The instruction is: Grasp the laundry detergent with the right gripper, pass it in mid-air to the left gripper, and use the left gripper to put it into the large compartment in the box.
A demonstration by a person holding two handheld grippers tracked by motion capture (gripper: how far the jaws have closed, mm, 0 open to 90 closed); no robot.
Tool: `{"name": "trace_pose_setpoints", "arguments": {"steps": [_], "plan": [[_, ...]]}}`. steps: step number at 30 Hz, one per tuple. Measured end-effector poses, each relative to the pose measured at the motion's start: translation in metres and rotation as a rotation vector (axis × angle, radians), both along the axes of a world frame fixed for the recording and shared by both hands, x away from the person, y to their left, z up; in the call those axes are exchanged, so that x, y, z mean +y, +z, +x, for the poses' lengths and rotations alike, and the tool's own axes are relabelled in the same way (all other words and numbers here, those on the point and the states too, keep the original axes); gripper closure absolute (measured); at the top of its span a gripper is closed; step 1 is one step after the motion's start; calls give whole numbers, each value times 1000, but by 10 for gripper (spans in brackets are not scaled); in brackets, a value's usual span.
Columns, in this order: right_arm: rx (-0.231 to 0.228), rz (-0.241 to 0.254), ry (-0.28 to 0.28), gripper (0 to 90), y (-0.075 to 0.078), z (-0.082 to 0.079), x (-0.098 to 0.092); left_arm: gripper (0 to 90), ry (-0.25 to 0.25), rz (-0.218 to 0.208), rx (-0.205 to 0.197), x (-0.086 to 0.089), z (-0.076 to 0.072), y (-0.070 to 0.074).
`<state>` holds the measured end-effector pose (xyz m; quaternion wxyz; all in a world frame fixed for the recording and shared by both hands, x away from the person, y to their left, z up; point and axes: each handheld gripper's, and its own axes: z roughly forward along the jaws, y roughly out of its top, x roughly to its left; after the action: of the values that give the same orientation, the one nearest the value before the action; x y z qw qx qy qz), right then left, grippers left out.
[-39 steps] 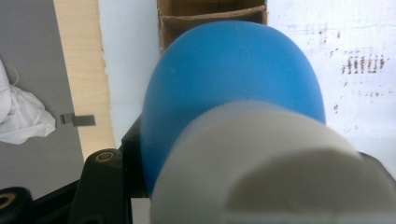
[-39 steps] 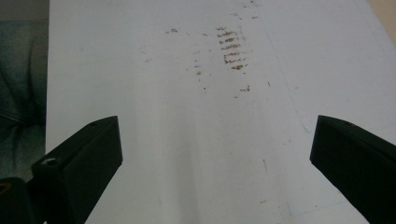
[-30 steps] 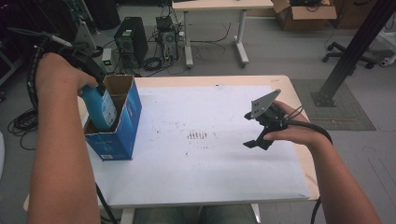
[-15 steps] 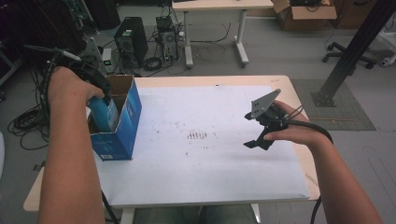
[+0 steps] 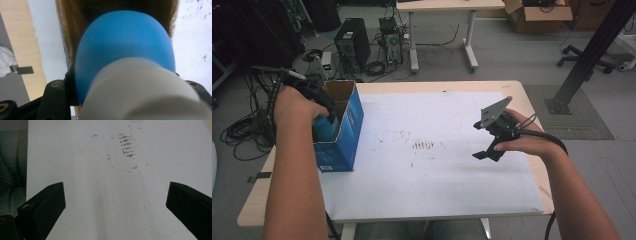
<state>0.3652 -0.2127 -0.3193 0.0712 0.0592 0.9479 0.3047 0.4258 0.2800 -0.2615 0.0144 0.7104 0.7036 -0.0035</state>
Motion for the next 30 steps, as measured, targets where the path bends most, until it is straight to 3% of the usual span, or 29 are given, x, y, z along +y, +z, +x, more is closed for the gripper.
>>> {"name": "trace_pose_setpoints", "arguments": {"steps": [12, 30], "plan": [[0, 4, 4, 25, -2, 0, 2, 396, -8, -4, 24, 2, 1, -24], [4, 5, 0, 26, -5, 0, 2, 396, -15, 6, 29, 0, 3, -42]]}}
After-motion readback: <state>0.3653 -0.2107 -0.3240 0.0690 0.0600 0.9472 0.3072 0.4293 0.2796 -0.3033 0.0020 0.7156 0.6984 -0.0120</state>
